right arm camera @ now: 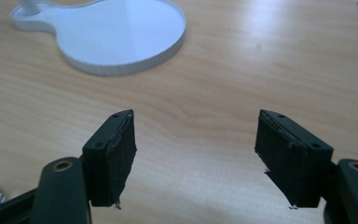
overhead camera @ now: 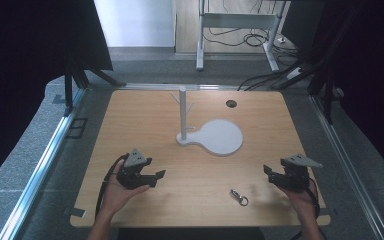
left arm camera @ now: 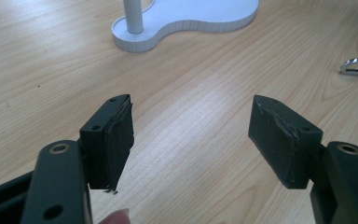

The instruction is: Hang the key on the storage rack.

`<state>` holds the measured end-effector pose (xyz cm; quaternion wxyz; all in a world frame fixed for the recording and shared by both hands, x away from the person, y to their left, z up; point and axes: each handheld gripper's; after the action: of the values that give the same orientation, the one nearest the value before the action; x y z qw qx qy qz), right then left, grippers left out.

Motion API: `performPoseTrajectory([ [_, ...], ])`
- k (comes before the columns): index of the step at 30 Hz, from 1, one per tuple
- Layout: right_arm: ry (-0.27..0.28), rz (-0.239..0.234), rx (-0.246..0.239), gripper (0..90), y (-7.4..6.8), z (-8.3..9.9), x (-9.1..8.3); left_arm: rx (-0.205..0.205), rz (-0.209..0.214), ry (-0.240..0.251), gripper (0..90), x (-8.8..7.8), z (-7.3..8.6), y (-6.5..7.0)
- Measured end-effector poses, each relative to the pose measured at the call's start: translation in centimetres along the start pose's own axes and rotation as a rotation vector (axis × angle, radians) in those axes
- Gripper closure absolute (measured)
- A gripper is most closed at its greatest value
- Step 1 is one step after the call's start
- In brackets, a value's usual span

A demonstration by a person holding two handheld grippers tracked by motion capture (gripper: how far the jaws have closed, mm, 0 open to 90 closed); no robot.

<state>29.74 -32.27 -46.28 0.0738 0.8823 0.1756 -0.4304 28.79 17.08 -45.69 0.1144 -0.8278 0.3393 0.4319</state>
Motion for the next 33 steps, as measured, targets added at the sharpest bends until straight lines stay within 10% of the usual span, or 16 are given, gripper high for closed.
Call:
performPoseTrajectory([
  [23,-0.003,-0.123,0.003,40.7,2.1,1.7,-1.1,0.031,0.027,-0.044,34.6,0.7,1.2,2.0],
  [33,0.01,-0.072,-0.07,45.7,2.1,1.5,-1.8,-0.018,0.037,-0.034,35.6,0.2,1.9,1.2],
])
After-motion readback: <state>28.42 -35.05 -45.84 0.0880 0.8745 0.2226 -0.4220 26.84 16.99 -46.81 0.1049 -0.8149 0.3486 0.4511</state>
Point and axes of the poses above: each handheld gripper's, and its own axes: x roughly forward along the jaws, z roughly out of its underside, y roughly to its right, and after that the axes turned 15 degrees about -y, right-handed
